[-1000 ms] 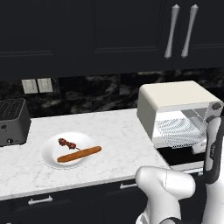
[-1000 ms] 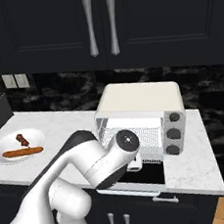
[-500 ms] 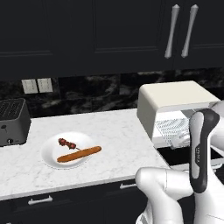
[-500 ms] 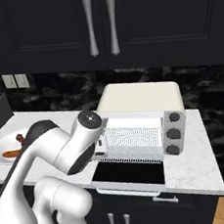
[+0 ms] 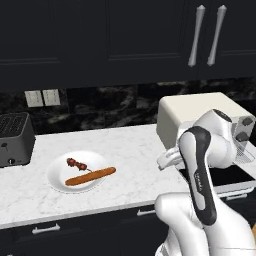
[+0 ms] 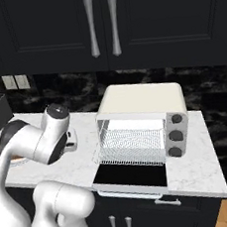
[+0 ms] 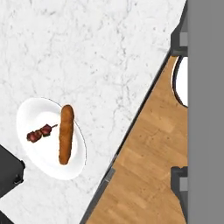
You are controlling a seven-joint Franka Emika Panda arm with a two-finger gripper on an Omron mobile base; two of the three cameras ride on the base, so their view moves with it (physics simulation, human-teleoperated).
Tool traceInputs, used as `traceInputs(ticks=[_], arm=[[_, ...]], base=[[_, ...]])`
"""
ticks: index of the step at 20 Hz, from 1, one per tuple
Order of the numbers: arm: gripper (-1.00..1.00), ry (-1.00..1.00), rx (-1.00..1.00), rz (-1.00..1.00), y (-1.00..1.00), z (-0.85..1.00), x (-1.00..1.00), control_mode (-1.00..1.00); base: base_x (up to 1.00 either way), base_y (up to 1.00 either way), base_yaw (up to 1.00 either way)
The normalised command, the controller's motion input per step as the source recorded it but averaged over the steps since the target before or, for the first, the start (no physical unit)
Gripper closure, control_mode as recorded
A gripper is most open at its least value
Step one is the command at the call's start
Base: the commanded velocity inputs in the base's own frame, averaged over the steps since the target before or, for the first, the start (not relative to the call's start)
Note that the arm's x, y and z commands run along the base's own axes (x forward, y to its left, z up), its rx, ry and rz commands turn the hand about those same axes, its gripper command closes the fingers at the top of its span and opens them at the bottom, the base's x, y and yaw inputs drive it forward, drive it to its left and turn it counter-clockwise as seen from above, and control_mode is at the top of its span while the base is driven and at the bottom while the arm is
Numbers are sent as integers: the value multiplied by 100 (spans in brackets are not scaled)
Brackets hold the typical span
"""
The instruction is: Pick up the kebab skewer and baguette bread, and place them inside the toaster oven. Close the toaster oven door and start by setting the timer.
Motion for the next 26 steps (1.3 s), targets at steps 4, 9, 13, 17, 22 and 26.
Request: traceInputs(ticks=[4, 9, 13, 17, 22, 26], arm=[[-100, 0, -2, 5, 100, -6, 4, -100], [-100, 1, -12, 7, 97, 0, 42, -100], [-100, 4, -12, 10, 71, 0, 76, -100], [-100, 0, -9, 5, 29, 0, 77, -100], [-100, 0, -17, 4, 42, -11, 71, -100], [-100, 0, -8, 0, 44, -27, 56, -100]], base=[[0, 0, 0], [0, 0, 0], [0, 0, 0], [0, 0, 0], [0, 0, 0], [0, 0, 0]])
